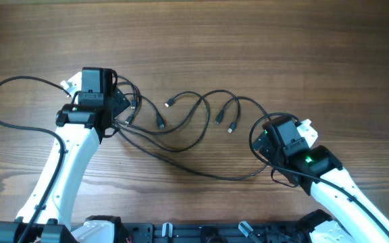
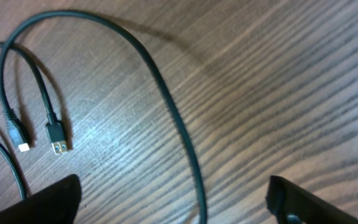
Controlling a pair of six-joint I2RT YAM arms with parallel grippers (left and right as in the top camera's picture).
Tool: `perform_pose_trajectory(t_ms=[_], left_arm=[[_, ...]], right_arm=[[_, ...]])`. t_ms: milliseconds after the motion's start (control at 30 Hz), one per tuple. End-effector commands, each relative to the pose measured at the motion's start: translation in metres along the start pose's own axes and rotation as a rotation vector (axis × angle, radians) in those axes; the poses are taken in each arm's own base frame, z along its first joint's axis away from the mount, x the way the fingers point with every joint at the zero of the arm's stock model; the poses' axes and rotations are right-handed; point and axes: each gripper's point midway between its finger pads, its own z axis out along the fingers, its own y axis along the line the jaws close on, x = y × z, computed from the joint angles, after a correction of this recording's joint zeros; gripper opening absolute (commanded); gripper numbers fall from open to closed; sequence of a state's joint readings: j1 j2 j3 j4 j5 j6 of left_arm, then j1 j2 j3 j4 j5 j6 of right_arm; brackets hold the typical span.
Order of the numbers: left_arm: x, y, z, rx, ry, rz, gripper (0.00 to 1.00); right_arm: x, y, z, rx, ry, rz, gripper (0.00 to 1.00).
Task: Untangle cables
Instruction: 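Drag the right gripper rightward along the table, stretching the cables out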
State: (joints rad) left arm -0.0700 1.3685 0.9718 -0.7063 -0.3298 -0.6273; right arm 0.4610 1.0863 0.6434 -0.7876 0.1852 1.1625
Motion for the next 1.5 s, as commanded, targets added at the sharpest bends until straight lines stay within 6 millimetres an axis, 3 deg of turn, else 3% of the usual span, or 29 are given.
perform_pose_trajectory(t_ms=[0, 133, 267, 333, 400, 500, 600, 733, 867, 1000, 1233, 1300, 1333, 1467], left_arm=[[-0.006, -0.002, -0.005, 0.017, -0.017, -0.019, 1.00], [-0.006, -0.002, -0.005, 0.018, -0.018, -0.020, 1.00], [-0.007, -0.003, -0.005, 0.020, -0.020, -0.021, 1.00], [-0.007, -0.002, -0.005, 0.019, -0.020, -0.020, 1.00], [-0.007, -0.002, -0.005, 0.019, -0.020, -0.020, 1.00], [-0.007, -0.002, -0.005, 0.019, -0.020, -0.020, 1.00], [-0.007, -0.002, -0.005, 0.019, -0.020, -0.020, 1.00], [-0.007, -0.003, -0.005, 0.020, -0.020, -0.021, 1.00], [-0.007, -0.003, -0.005, 0.020, -0.020, -0.021, 1.00], [-0.007, -0.002, -0.005, 0.019, -0.020, -0.020, 1.00], [-0.007, -0.002, -0.005, 0.019, -0.019, -0.020, 1.00], [-0.007, -0.002, -0.005, 0.019, -0.019, -0.020, 1.00], [-0.007, -0.002, -0.005, 0.019, -0.019, -0.020, 1.00], [-0.007, -0.003, -0.005, 0.020, -0.020, -0.021, 1.00]], right_arm=[[-0.009, -0.003, -0.002, 0.013, -0.052, -0.012, 1.00], [-0.031, -0.003, -0.005, 0.035, -0.169, -0.112, 1.00], [-0.050, 0.026, -0.004, -0.030, -0.264, -0.292, 1.00], [-0.051, 0.046, 0.007, -0.066, -0.271, -0.433, 1.00], [-0.049, 0.050, 0.025, -0.040, -0.251, -0.518, 1.00], [-0.046, 0.048, 0.053, -0.038, -0.158, -0.606, 1.00], [-0.062, 0.031, 0.069, -0.020, -0.114, -0.573, 0.99], [-0.066, 0.046, 0.067, -0.244, -0.037, -0.681, 0.99], [-0.050, 0.058, 0.058, -0.449, 0.030, -0.833, 1.00], [-0.048, 0.056, 0.062, -0.447, 0.045, -0.838, 0.99], [-0.033, 0.043, 0.103, -0.399, 0.165, -0.760, 0.86], [-0.034, 0.044, 0.105, -0.400, 0.161, -0.753, 0.82], [-0.035, 0.045, 0.105, -0.401, 0.158, -0.741, 0.70], [-0.035, 0.045, 0.105, -0.401, 0.159, -0.741, 0.56]])
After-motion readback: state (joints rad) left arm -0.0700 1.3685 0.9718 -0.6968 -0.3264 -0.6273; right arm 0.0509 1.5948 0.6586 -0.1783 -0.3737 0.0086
